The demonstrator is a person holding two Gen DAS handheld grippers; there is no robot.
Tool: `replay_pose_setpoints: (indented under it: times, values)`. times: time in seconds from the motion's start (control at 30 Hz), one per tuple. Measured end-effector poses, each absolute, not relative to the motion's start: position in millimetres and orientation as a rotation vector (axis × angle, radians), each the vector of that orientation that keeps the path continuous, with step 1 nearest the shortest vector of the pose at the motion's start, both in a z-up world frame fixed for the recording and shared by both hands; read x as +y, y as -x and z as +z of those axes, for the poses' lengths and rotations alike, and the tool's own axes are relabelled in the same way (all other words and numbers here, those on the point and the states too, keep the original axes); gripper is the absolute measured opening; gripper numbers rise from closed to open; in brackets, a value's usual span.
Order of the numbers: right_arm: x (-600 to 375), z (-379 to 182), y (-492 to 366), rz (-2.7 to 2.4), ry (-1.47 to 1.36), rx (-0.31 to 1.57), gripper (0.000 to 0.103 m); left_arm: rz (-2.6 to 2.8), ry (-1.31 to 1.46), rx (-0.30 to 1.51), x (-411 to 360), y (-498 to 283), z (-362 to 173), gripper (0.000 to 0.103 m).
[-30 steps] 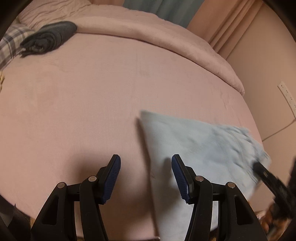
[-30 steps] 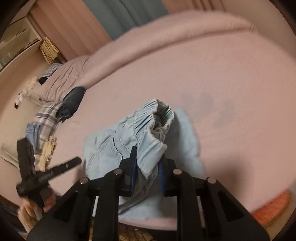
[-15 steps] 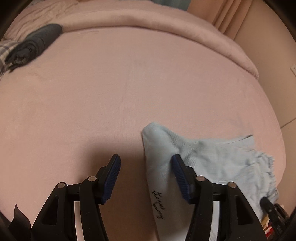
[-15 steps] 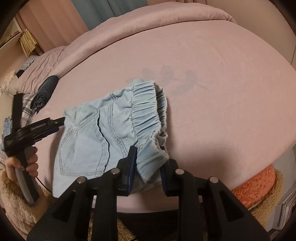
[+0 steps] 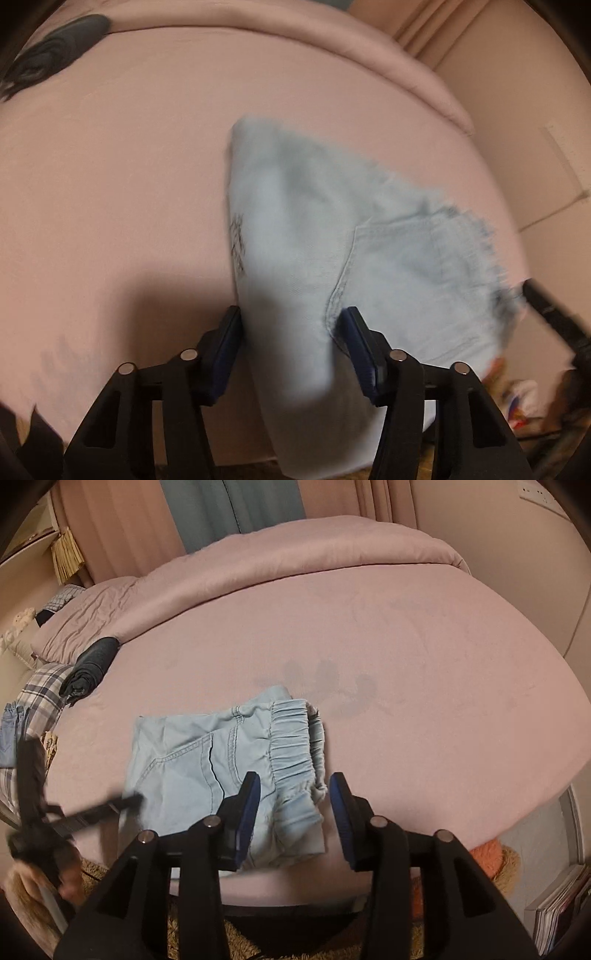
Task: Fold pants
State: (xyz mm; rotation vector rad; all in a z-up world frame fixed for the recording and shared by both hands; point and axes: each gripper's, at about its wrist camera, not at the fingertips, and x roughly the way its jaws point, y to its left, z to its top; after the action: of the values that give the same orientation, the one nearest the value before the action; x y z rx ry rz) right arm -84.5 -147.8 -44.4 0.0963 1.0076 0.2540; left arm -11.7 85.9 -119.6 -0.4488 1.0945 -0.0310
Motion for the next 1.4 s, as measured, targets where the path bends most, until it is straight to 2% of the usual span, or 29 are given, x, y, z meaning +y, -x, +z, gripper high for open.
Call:
replay_pose_setpoints:
  times: [0.17, 0.47, 0.6, 0.7, 0.77, 0.87, 0.93, 0.97, 1.0, 1.17, 1.3, 1.4]
  values:
    - [-135, -53, 80, 0.232, 0.0, 1.026, 0.038, -0.01, 0.467, 1.08, 82, 29, -116, 0.051]
    - [-142, -53, 85, 0.243, 0.0, 1.031, 0.039, -0.015, 0.511, 1.102, 81, 76, -118, 0.051]
    - [-140, -50, 87, 0.252, 0.018, 1.013, 0.044, -0.045, 0.53, 1.122, 89, 91, -104, 0.05]
    - [-138, -49, 88, 0.266, 0.024, 1.003, 0.045, -0.033, 0.472, 1.047, 100, 71, -79, 0.05]
    - [-139, -51, 84, 0.263, 0.018, 1.006, 0.047, -0.03, 0.446, 1.022, 107, 54, -72, 0.05]
    - [-146, -54, 74, 0.271, -0.013, 1.03, 0.058, -0.038, 0.481, 1.071, 116, 26, -82, 0.051]
    - [-151, -56, 70, 0.288, -0.038, 1.041, 0.072, -0.036, 0.527, 1.132, 119, 21, -96, 0.06]
    - [-154, -58, 69, 0.298, -0.051, 1.045, 0.075, -0.045, 0.535, 1.136, 119, 20, -99, 0.069]
    - [-157, -60, 65, 0.322, -0.075, 1.053, 0.077, -0.061, 0.544, 1.133, 118, 23, -105, 0.072]
    - [-158, -82, 45, 0.389, -0.15, 1.121, 0.08, -0.082, 0.514, 1.088, 112, 44, -116, 0.074]
    - [-144, -121, 35, 0.494, -0.224, 1.24, 0.081, -0.085, 0.502, 1.082, 107, 46, -121, 0.075]
    - [-133, -125, 41, 0.503, -0.207, 1.206, 0.082, -0.112, 0.489, 1.087, 94, 41, -120, 0.075]
